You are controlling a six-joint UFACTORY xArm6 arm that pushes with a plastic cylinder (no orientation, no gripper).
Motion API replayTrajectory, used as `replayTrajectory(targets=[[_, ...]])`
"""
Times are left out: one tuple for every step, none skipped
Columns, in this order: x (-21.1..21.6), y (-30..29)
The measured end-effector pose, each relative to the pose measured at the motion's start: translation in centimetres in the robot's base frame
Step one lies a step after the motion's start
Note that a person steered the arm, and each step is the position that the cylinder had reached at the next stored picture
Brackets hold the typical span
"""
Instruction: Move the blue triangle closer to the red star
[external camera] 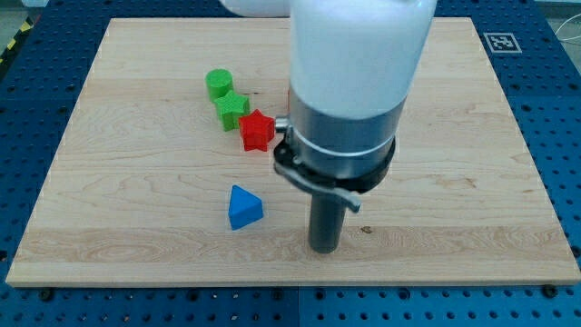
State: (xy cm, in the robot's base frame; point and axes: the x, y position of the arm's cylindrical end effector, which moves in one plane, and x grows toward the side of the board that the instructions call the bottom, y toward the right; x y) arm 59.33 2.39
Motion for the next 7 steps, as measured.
replayTrajectory(targets=[[0.5, -2.0], [0.5, -4.4], [0.5, -6.4], [0.5, -8.2], [-0.4, -9.1], [-1.7, -9.8], [-4.0, -9.9]])
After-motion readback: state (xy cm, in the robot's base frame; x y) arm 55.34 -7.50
